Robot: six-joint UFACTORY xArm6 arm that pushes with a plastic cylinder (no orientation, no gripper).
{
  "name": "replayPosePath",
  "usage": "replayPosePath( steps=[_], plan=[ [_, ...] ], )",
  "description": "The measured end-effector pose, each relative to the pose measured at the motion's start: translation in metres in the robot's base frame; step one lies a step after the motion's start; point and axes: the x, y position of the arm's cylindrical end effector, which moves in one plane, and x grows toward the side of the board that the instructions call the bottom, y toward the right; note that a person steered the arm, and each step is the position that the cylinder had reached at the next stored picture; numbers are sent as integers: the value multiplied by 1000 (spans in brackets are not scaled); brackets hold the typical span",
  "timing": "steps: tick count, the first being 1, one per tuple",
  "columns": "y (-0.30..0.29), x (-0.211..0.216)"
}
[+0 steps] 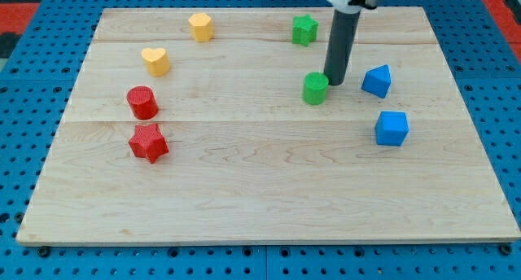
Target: Slightly push the green star downwards
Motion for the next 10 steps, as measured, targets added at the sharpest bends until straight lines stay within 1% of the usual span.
replayPosePath(
  steps=[1,2,3,4,5,6,7,8,9,10],
  plan=[
    [-41,24],
    [-57,47],
    [-127,65],
    [-178,61],
    [-127,-21],
    [-35,-89],
    [33,-113],
    [46,-146],
    [31,-180],
    [-63,-141]
  ],
)
